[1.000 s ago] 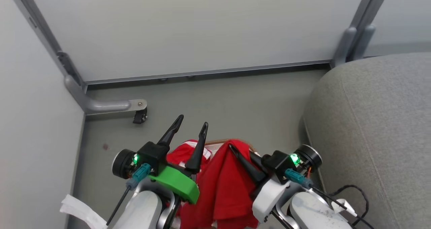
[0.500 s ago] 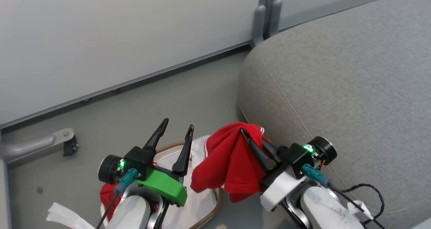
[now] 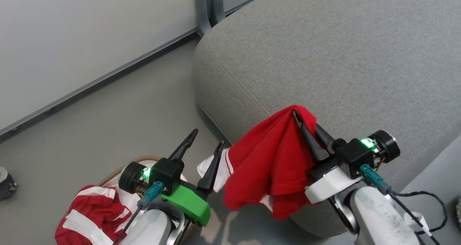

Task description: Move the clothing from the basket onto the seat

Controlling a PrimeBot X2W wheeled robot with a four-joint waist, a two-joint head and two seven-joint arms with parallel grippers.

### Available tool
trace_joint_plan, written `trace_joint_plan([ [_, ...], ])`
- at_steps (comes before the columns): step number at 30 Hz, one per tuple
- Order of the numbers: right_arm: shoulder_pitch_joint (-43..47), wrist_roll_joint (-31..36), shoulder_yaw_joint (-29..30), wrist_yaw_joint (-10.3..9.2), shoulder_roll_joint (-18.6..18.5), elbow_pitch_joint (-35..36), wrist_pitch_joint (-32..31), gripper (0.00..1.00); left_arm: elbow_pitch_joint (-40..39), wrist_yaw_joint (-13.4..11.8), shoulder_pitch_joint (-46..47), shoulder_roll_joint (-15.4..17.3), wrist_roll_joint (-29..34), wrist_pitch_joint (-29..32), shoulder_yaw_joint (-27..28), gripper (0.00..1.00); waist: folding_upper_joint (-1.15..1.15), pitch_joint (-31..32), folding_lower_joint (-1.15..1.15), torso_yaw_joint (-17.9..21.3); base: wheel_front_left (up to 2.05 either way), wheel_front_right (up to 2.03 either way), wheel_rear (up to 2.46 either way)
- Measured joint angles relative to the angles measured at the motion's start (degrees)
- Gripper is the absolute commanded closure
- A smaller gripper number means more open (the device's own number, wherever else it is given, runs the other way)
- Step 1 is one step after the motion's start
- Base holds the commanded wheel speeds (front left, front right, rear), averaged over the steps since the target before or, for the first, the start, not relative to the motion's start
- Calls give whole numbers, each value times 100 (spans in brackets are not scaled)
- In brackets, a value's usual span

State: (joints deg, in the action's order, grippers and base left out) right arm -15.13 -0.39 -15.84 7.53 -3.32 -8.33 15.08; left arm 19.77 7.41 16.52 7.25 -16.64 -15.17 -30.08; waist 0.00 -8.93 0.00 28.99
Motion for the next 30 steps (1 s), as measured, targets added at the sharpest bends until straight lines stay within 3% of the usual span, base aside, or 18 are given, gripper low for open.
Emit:
trace_joint_plan([
  [7,-889,356,390,0,-782,469,0,100,-92,0,117,193,-60,0,-168,0,0,-369,0,141,0,0,0],
  [14,-2565,527,359,0,-1579,410,0,100,-283,0,134,488,-65,0,-210,0,0,-808,0,156,0,0,0],
  [22,-4188,1047,591,1,-1872,-316,-108,100,-528,0,492,866,-105,0,-558,0,0,-1370,0,-66,0,0,0],
  [30,-4848,1367,1285,1,-1946,-1604,-222,100,-677,0,1043,1055,-181,0,-781,0,0,-1974,-1,-417,0,0,0],
])
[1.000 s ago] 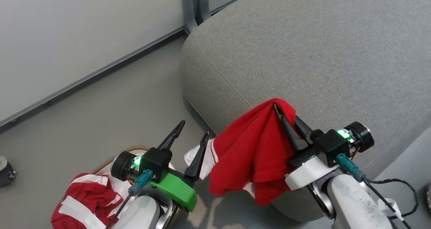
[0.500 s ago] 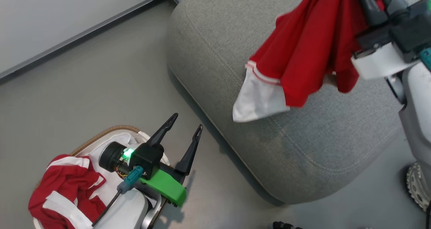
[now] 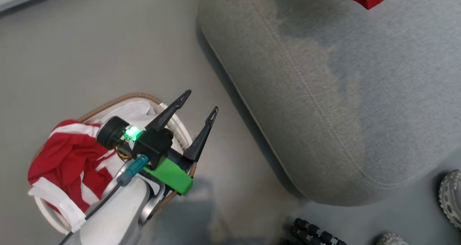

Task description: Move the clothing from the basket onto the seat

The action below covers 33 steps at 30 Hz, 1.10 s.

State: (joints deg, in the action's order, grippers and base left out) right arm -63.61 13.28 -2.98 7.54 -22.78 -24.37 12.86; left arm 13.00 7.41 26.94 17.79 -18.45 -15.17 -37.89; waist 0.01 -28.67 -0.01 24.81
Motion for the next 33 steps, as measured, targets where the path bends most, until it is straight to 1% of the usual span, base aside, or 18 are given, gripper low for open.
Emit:
trace_joint_plan([
  [1,8,160,414,0,60,-299,3,100,-11,0,110,65,-5,0,-43,0,0,-155,0,-120,0,0,0],
  [3,94,377,799,0,121,-552,22,100,-23,0,179,105,-18,0,-91,0,0,-277,0,-241,0,0,0],
  [5,308,624,1243,0,256,-829,25,100,-30,0,222,146,-30,0,-111,0,0,-404,0,-374,0,0,0],
  [8,649,925,1775,0,497,-1174,3,100,-31,0,242,146,-63,0,-109,0,0,-549,0,-548,0,0,0],
  [12,1101,1189,2324,0,814,-1501,41,100,0,0,244,107,-65,0,-99,0,0,-672,0,-730,0,0,0],
  [13,1184,1240,2432,0,877,-1534,64,91,11,0,243,94,-65,1,-93,0,0,-683,0,-756,0,0,0],
  [14,1289,1300,2520,0,947,-1569,94,60,26,0,243,78,-65,0,-87,0,0,-684,0,-775,0,0,0],
  [15,1401,1348,2622,0,1027,-1583,129,18,38,0,243,57,-66,0,-82,0,0,-669,0,-782,0,0,0],
  [16,1491,1363,2688,0,1089,-1586,142,0,42,0,243,38,-66,1,-78,0,0,-652,0,-784,0,0,0],
  [20,1934,1410,2916,0,1302,-1586,202,0,70,0,231,-77,-65,1,-76,0,0,-511,0,-757,0,0,0],
  [24,2451,1263,2941,0,1430,-1200,213,0,158,0,135,-203,-66,0,-20,0,0,-263,0,-693,0,0,0],
  [30,3143,981,2646,0,1534,-530,214,0,316,0,-140,-426,-66,0,229,0,0,176,1,-629,0,0,0],
  [33,3372,701,2369,0,1646,-153,214,0,364,0,-325,-516,-66,1,491,0,0,403,1,-620,0,0,0],
])
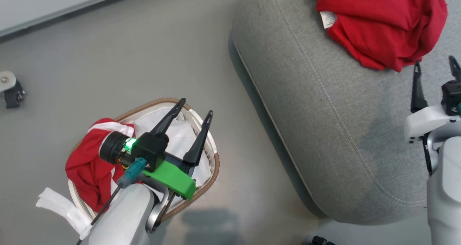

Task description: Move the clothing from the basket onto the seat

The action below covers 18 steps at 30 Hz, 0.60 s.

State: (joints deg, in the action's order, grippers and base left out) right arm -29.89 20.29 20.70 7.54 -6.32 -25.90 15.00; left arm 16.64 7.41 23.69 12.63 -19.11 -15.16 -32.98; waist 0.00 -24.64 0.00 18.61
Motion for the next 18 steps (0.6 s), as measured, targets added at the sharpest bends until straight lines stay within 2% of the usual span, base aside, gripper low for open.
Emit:
trace_joint_plan([
  [7,326,-567,-795,0,222,600,2,0,87,0,-373,-147,116,0,712,0,0,457,0,-116,0,0,0],
  [18,497,-1470,-1640,-1,347,505,8,0,310,0,-811,-420,434,0,2067,0,0,778,0,-915,0,0,0],
])
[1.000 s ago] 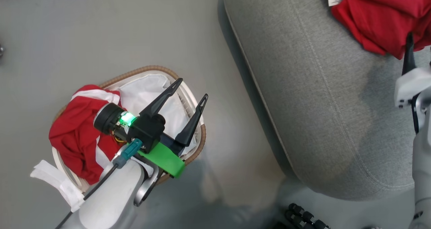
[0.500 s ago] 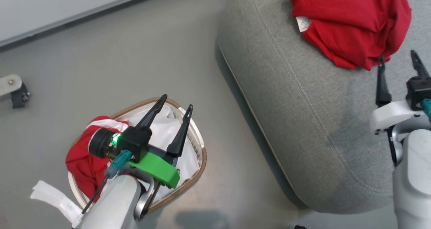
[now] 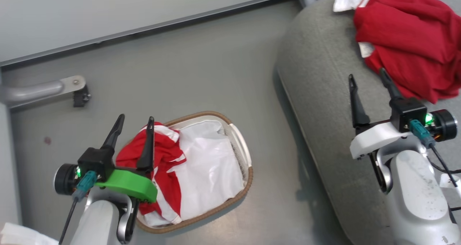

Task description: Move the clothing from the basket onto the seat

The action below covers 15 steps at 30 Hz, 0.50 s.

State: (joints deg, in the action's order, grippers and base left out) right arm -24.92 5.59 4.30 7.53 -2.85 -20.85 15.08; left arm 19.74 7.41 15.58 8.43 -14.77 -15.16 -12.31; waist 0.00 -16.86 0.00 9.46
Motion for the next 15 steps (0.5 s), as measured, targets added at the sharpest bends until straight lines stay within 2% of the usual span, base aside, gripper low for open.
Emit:
trace_joint_plan([
  [8,165,-334,-334,0,8,-51,0,0,198,0,-296,-232,280,-1,726,0,0,224,0,-642,0,0,0],
  [15,467,-472,-400,0,9,-105,0,0,272,0,-629,-398,482,-1,1155,0,0,558,0,-946,0,0,0],
])
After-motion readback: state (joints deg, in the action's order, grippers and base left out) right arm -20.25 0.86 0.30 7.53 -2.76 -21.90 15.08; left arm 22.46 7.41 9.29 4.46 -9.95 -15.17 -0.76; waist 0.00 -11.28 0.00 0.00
